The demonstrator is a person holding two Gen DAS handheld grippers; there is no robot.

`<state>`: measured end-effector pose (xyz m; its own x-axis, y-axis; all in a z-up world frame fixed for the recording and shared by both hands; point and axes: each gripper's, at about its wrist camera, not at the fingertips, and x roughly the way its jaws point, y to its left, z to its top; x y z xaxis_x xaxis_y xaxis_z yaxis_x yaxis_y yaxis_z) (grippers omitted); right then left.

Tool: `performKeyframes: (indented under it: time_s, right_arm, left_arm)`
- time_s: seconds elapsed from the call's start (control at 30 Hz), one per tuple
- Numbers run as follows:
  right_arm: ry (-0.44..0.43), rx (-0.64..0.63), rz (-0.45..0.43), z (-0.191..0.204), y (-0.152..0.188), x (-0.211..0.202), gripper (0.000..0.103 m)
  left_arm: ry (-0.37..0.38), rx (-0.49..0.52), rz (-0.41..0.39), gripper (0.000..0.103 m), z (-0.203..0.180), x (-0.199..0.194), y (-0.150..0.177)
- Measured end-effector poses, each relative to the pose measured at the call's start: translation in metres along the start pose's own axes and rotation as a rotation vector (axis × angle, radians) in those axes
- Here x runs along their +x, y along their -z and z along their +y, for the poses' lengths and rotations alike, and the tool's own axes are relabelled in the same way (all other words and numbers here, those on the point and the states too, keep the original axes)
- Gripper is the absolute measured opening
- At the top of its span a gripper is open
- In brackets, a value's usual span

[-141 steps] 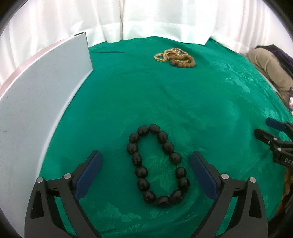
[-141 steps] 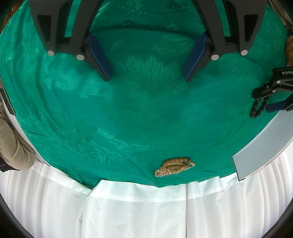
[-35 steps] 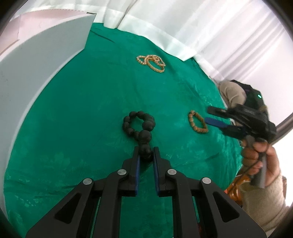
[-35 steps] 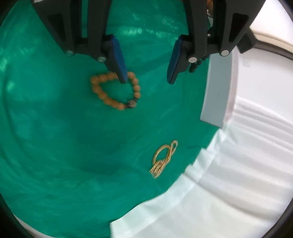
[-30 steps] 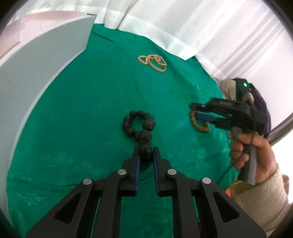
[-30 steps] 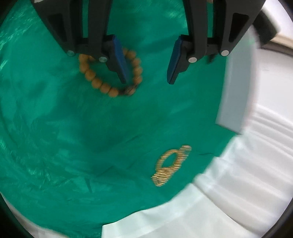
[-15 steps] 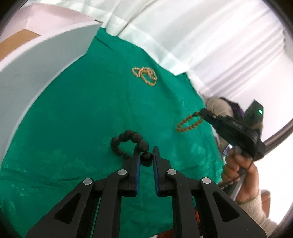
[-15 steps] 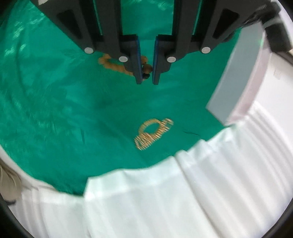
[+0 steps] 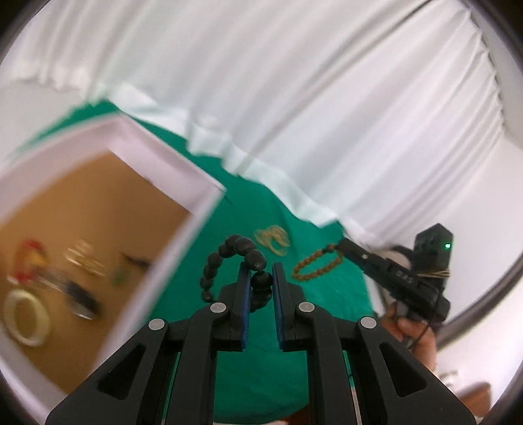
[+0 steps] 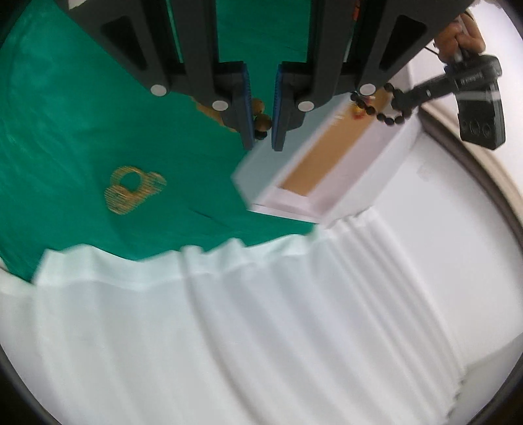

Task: Organize jewelry
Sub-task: 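Carry both bracelets into the white box and open both grippers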

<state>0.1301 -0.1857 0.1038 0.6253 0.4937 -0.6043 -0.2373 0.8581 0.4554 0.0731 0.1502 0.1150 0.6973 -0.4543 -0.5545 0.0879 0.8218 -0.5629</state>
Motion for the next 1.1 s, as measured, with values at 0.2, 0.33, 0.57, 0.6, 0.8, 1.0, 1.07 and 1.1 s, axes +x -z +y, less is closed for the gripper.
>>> performKeyframes:
  time_s: [0.2, 0.33, 0.57, 0.6, 0.8, 1.0, 1.07, 1.1]
  right_arm:
    - [-0.135, -0.080, 0.055, 0.076, -0.021, 0.061, 0.011]
    - [-0.203, -0.128, 0.119, 0.122, -0.024, 0.115, 0.011]
    - [-0.216, -0.222, 0.257, 0.174, 0.011, 0.197, 0.011]
    - [-0.214, -0.234, 0.268, 0.177, 0.016, 0.202, 0.011]
    - [-0.152, -0.303, 0.322, 0.199, 0.048, 0.225, 0.036]
    - [-0.108, -0.303, 0.239, 0.177, 0.048, 0.184, 0.065]
    - [-0.055, -0.303, 0.208, 0.161, 0.049, 0.169, 0.074]
    - [-0.017, -0.305, 0.186, 0.148, 0.051, 0.159, 0.076]
  left_arm:
    - [-0.217, -0.010, -0.044, 0.011, 0.061, -0.024, -0.034]
    - [-0.342, -0.059, -0.027, 0.011, 0.111, -0.014, -0.037]
    - [-0.467, -0.131, 0.042, 0.011, 0.168, 0.010, -0.014]
    - [-0.488, -0.133, 0.058, 0.011, 0.174, 0.015, -0.008]
    - [-0.563, -0.143, 0.086, 0.042, 0.180, 0.024, 0.004]
    - [-0.600, -0.097, -0.007, 0.083, 0.145, 0.007, 0.006]
    - [-0.600, -0.065, -0.021, 0.084, 0.129, 0.006, 0.009]
    - [-0.599, -0.041, -0.027, 0.085, 0.118, 0.007, 0.012]
